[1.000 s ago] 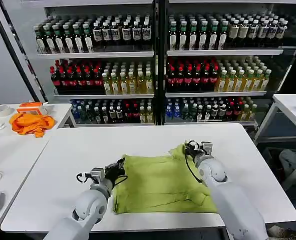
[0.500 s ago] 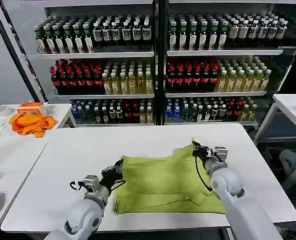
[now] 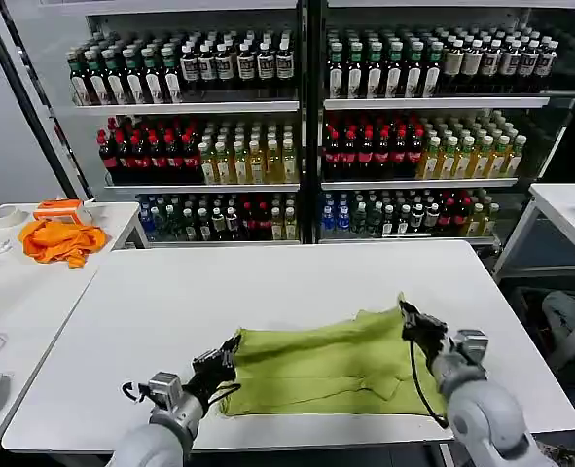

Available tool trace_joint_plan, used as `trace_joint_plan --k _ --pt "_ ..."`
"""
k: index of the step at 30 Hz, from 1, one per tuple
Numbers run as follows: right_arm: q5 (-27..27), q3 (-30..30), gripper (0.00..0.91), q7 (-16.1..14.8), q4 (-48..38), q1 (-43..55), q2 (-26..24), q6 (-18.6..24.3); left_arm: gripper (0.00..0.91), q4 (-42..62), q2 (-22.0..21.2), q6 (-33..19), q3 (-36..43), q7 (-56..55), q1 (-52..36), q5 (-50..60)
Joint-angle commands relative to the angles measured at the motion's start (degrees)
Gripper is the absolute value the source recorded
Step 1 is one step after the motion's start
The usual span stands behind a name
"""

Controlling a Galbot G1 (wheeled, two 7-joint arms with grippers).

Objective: Fold and organize the clothes.

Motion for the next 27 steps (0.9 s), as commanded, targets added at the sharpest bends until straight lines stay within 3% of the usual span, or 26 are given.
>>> trace_joint_plan --k 1,5,6,7,17,27 --pt "-3.2 5.0 0.0 0.1 6.1 -13.1 0.5 -0.3 0.04 -1.3 1.7 0.8 0.2 0.4 4.5 2.2" --pt "-4.3 3.7 0.0 0.0 4.7 -12.1 2.0 -1.4 0.04 0.1 1.4 1.3 0.5 0.3 4.2 3.5" --pt "-4.8 3.4 0.353 0.0 4.4 -11.7 2.2 -1.7 0.373 0.3 1.4 1.5 0.5 0.3 4.0 3.8" --pt "-6.2 2.9 0.907 -0.5 3.9 -11.1 2.6 -2.2 0.907 0.5 1.3 1.9 0.6 0.3 3.8 4.4" --pt "-10.5 3.2 0.907 -1.2 6.4 -12.4 4.2 -1.4 0.907 -0.5 -0.2 0.3 0.3 -1.0 3.5 8.7" --pt "-14.8 5.6 0.907 -1.1 11.4 -19.3 8.0 -0.1 0.907 -1.4 -11.2 -0.1 0.2 -7.2 8.9 17.0"
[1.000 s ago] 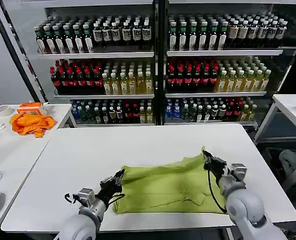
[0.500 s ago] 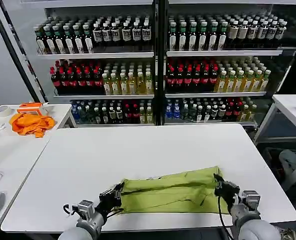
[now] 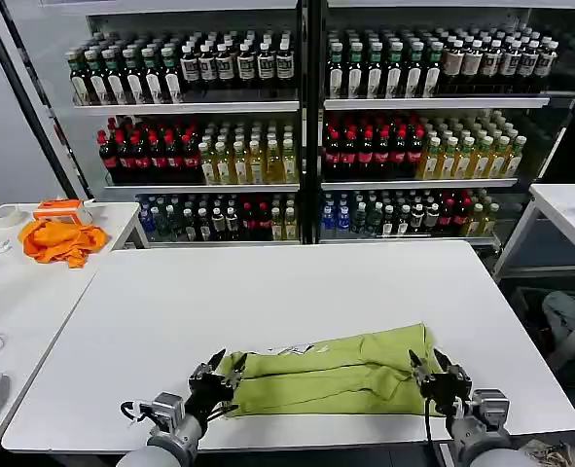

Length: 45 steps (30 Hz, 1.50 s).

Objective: Fold and organize the clothes.

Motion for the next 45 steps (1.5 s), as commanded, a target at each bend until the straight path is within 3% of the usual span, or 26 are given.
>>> trace_joint_plan --k 1,7,15,16,18,19,36,45 --pt "-3.9 1.3 0.907 -0.2 3.6 -5.6 2.6 0.3 0.907 0.0 -10.3 0.0 0.4 -5.4 5.0 8.4" --pt "-4.4 1.7 0.907 0.1 3.9 -6.0 3.2 0.4 0.907 2.3 -16.0 0.7 2.2 -7.3 7.1 13.0" --pt "-4.5 1.6 0.907 0.2 3.6 -6.1 3.7 0.7 0.907 5.9 -18.5 0.6 1.5 -10.1 5.3 14.1" --pt "-4.6 1.5 0.907 0.2 3.6 -6.1 3.8 0.7 0.474 6.0 -18.7 0.5 1.5 -10.1 5.5 14.0" --pt "-4.5 1.5 0.907 0.2 3.7 -6.1 3.9 0.7 0.081 6.3 -19.2 -0.1 1.7 -10.2 5.9 13.7" --pt "-4.5 1.5 0.907 0.3 3.8 -6.1 3.9 0.7 0.04 6.4 -19.4 -0.2 1.7 -10.2 6.1 13.6" --pt "-4.5 2.0 0.907 0.7 4.8 -6.7 4.2 1.1 0.02 3.3 -20.5 -5.1 -0.3 -7.5 6.9 3.5" --pt "-4.2 2.8 0.907 0.8 5.3 -7.2 4.2 1.4 0.02 -1.5 -14.0 -4.1 -11.9 -7.1 4.7 -6.2"
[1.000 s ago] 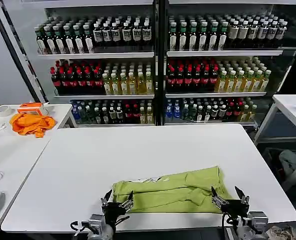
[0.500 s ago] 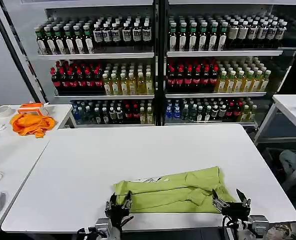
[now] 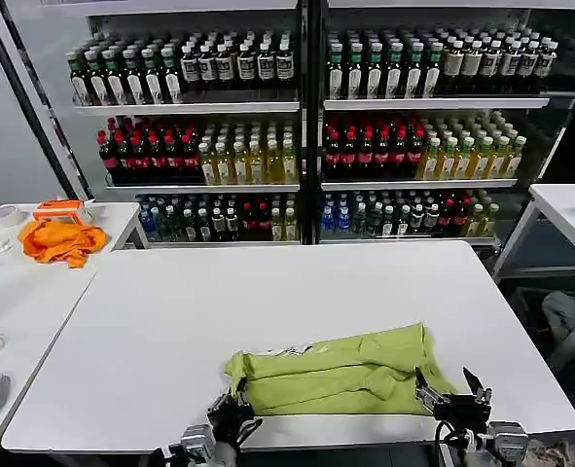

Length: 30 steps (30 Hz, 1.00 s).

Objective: Fold and organize the clothes.

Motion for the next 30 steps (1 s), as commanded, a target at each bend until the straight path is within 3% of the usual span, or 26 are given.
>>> trace_joint_plan --k 1,9,14,22,24,30 --pt "0.1 0.3 0.907 0.0 0.2 -0.2 0.1 0.1 0.02 -4.8 6.5 -0.5 -12.3 0.5 -1.6 -11.2" --pt "0.3 0.2 0.907 0.0 -0.3 0.5 0.0 0.1 0.02 -2.7 18.6 0.7 -28.4 1.5 -2.3 -20.2" --pt "0.2 -0.2 0.907 0.1 -0.4 0.7 0.2 0.1 0.02 -3.4 21.4 0.9 -31.2 2.1 -2.2 -24.4" --pt "-0.2 -0.5 0.907 0.1 -0.8 0.4 0.5 0.2 0.02 -14.0 16.3 1.1 -17.9 7.3 0.1 -38.0" --pt "-0.2 -0.7 0.907 0.1 -1.2 0.9 0.9 0.5 0.02 -15.8 12.6 2.0 -12.3 6.9 -0.9 -40.9" --pt "-0.3 -1.8 0.907 0.3 -2.5 2.8 1.5 1.1 0.02 -14.6 7.3 1.7 -0.7 6.9 -5.1 -40.8"
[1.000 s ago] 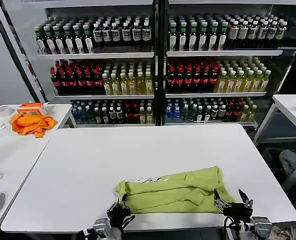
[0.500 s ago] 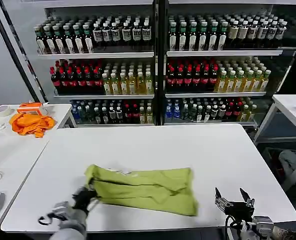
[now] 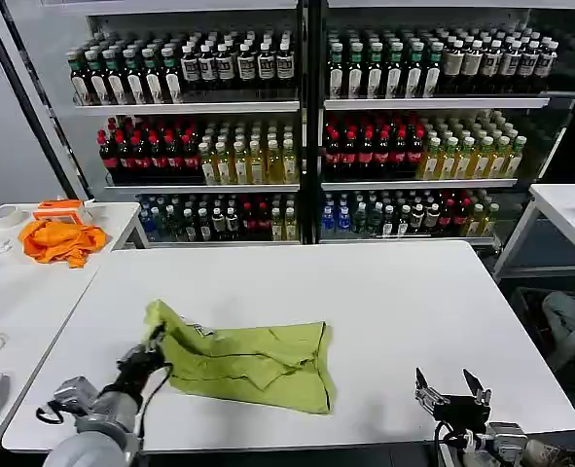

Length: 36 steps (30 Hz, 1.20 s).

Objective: Fold and organize the clothes.

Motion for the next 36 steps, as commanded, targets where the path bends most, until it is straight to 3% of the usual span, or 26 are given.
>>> trace_joint_plan --k 1,8,9,11,13,24,30,36 --pt "-0.1 -0.6 0.907 -0.1 -1.0 1.4 0.3 0.5 0.02 -2.1 -7.1 -0.2 17.9 2.0 -4.7 -9.9" --pt "0.1 -0.5 0.907 -0.2 -1.1 2.0 0.1 0.6 0.02 6.2 -8.8 -0.7 23.1 2.1 -9.5 -7.5" --pt "0.1 -0.6 0.907 -0.3 -1.1 1.9 0.1 0.7 0.131 8.2 -9.1 -0.4 24.2 2.1 -10.7 -6.2" --pt "-0.1 -0.6 0.907 -0.5 -1.1 1.6 0.1 0.9 0.907 10.9 -9.5 0.0 25.5 3.5 -11.9 1.4" --pt "-0.2 -0.5 0.907 -0.6 -0.8 1.3 0.3 1.2 0.907 13.9 -9.8 -0.4 26.2 5.2 -13.5 9.3" --pt "0.1 0.4 0.907 -0.6 -0.6 1.2 0.2 1.2 0.907 8.5 -8.0 -0.4 23.4 8.6 -12.3 11.9" --pt "0.2 0.1 0.907 -0.6 -1.0 1.7 0.4 1.3 0.907 4.3 -2.5 0.2 15.6 8.4 -7.5 15.4" --pt "0.0 -0.6 0.907 -0.6 -1.5 2.3 0.7 1.3 0.907 8.2 1.6 0.8 7.0 5.0 -5.0 17.8"
